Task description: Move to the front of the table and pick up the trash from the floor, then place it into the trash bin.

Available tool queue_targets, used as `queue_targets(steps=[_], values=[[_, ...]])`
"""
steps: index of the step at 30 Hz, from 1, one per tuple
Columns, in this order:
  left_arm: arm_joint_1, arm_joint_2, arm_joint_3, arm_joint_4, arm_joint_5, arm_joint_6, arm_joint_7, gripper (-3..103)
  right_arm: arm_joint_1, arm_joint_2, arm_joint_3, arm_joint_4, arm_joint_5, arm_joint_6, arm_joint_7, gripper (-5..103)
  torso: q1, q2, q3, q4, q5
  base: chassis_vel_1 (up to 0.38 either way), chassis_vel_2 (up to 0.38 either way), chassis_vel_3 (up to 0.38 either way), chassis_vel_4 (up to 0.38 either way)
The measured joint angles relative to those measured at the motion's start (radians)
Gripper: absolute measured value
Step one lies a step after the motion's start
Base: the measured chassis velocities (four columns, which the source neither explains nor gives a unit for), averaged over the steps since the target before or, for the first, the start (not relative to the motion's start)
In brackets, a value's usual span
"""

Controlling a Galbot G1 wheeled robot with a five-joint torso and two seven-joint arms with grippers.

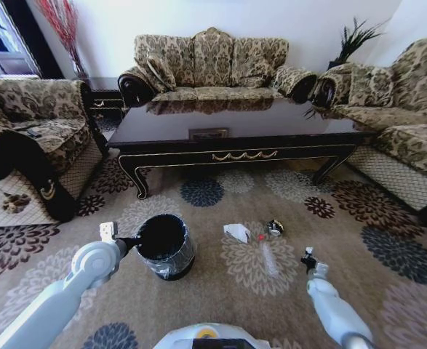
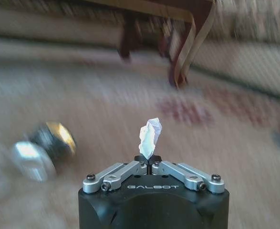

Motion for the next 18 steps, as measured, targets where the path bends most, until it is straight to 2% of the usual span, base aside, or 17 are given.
queue_targets(steps=[1, 2, 5, 6, 9, 11, 13, 15, 18], values=[[0.000, 0.000, 0.000, 0.000, 0.000, 0.000, 0.000, 4, 0.000, 0.000, 0.000, 0.000, 0.000, 0.000, 0.000, 0, 0.000, 0.000, 0.000, 0.0000, 0.0000, 0.000, 0.000, 0.000, 0.000], [-0.004, 0.001, 0.006, -0.001, 0.000, 0.001, -0.002, 4, -0.037, -0.014, 0.004, 0.080, 0.007, -0.003, 0.004, 0, 0.000, 0.000, 0.000, 0.0006, -0.0001, 0.000, 0.000, 0.000, 0.000], [-0.018, 0.005, 0.027, -0.001, 0.000, 0.003, -0.004, 4, -0.168, -0.047, 0.020, 0.339, 0.018, -0.019, 0.009, 0, 0.000, 0.000, 0.000, 0.0002, -0.0002, 0.000, 0.000, 0.000, 0.000], [-0.018, 0.005, 0.027, -0.001, 0.000, 0.003, -0.004, 4, -0.168, -0.047, 0.020, 0.339, 0.018, -0.019, 0.009, 0, 0.000, 0.000, 0.000, 0.0002, -0.0002, 0.000, 0.000, 0.000, 0.000], [-0.045, 0.018, 0.071, 0.010, 0.005, 0.007, 0.001, 4, -0.307, -0.060, 0.030, 0.609, -0.005, -0.032, 0.013, 0, 0.000, 0.000, 0.000, -0.0003, 0.0001, 0.000, 0.000, 0.000, 0.000], [-0.058, 0.027, 0.094, 0.015, 0.016, 0.007, 0.012, 4, -0.329, -0.060, 0.032, 0.668, -0.020, -0.034, 0.018, 0, 0.000, 0.000, 0.000, -0.0001, 0.0001, 0.000, 0.000, 0.000, 0.000], [-0.134, 0.048, 0.194, 0.035, 0.043, 0.006, 0.046, 4, -0.386, -0.061, 0.031, 0.846, -0.043, -0.053, 0.036, 0, 0.000, 0.000, 0.000, 0.0006, -0.0003, 0.000, 0.000, 0.000, 0.000], [-0.166, 0.051, 0.228, 0.041, 0.044, 0.005, 0.050, 4, -0.399, -0.063, 0.027, 0.889, -0.044, -0.059, 0.040, 0, 0.000, 0.000, 0.000, 0.0008, -0.0003, 0.000, 0.000, 0.000, 0.000], [-0.330, 0.044, 0.372, 0.075, 0.028, -0.001, 0.055, 4, -0.452, -0.080, 0.010, 1.025, -0.053, -0.078, 0.042, 0, 0.000, 0.000, 0.000, -0.0001, 0.0000, 0.000, 0.000, 0.000, 0.000]])
